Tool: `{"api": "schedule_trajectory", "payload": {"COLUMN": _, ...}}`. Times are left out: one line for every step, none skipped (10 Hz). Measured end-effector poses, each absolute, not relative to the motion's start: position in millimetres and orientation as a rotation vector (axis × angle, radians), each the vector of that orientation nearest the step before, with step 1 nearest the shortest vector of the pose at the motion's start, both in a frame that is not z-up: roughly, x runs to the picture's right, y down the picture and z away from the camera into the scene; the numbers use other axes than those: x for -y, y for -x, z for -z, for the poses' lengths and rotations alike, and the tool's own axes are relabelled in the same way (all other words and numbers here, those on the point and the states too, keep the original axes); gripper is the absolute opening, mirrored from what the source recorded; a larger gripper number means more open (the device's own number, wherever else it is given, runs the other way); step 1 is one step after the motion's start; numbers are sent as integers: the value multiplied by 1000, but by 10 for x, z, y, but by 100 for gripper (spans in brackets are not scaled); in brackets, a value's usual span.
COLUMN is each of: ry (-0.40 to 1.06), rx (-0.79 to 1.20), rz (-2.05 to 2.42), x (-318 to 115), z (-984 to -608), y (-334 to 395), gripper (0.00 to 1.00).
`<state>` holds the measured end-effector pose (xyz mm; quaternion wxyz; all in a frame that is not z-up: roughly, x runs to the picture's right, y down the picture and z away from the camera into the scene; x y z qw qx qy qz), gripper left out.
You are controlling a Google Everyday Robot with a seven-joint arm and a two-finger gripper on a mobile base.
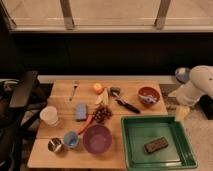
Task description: Place brush in table surface
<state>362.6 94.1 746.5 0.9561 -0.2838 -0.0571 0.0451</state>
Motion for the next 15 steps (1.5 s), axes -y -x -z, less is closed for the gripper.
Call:
{"api": "schedule_trajectory", "payload": {"ry": 553, "rx": 131, "rz": -88, "x": -799, "z": -7491, "y": -3510, "gripper": 80}}
{"api": "schedule_trajectory", "payload": {"ry": 537, "rx": 136, "rz": -87, "x": -716, "z": -7510, "y": -3385, "gripper": 80}}
{"api": "schedule_trajectory", "payload": {"ry": 529, "rx": 148, "rz": -83, "x": -631, "z": -7562, "y": -3185, "gripper": 80}}
{"api": "schedule_trajectory", "payload": {"ry": 529, "rx": 158, "rz": -82, "x": -555, "z": -7622, "y": -2990, "gripper": 80}}
{"api": "schedule_trajectory", "payload": {"ry": 528, "rx": 169, "rz": -88, "x": -490, "z": -7705, "y": -2722, "gripper": 80}}
{"api": "schedule_trajectory", "payload": {"ry": 522, "rx": 173, "rz": -92, "x": -445, "z": -7750, "y": -2533, "gripper": 80}}
{"api": "schedule_trajectory", "payload": {"ry": 527, "rx": 173, "rz": -92, "x": -427, "z": -7794, "y": -2341, "gripper": 80}}
{"api": "schedule_trajectory", "payload": {"ry": 529, "rx": 173, "rz": -93, "x": -417, "z": -7808, "y": -2264, "gripper": 80}}
{"api": "schedule_trajectory", "payload": {"ry": 528, "rx": 171, "rz": -94, "x": -418, "z": -7804, "y": -2282, "gripper": 80}}
{"api": "schedule_trajectory", "payload": {"ry": 528, "rx": 171, "rz": -95, "x": -419, "z": -7803, "y": -2284, "gripper": 80}}
{"api": "schedule_trajectory", "payload": {"ry": 528, "rx": 171, "rz": -93, "x": -417, "z": -7806, "y": -2275, "gripper": 80}}
{"api": "schedule_trajectory", "payload": {"ry": 529, "rx": 172, "rz": -89, "x": -420, "z": -7810, "y": -2259, "gripper": 80}}
{"api": "schedule_trajectory", "payload": {"ry": 524, "rx": 178, "rz": -88, "x": -419, "z": -7819, "y": -2242, "gripper": 80}}
{"api": "schedule_trajectory", "payload": {"ry": 521, "rx": 185, "rz": -86, "x": -436, "z": -7847, "y": -2206, "gripper": 80}}
{"api": "schedule_trajectory", "payload": {"ry": 516, "rx": 193, "rz": -82, "x": -440, "z": -7898, "y": -2068, "gripper": 80}}
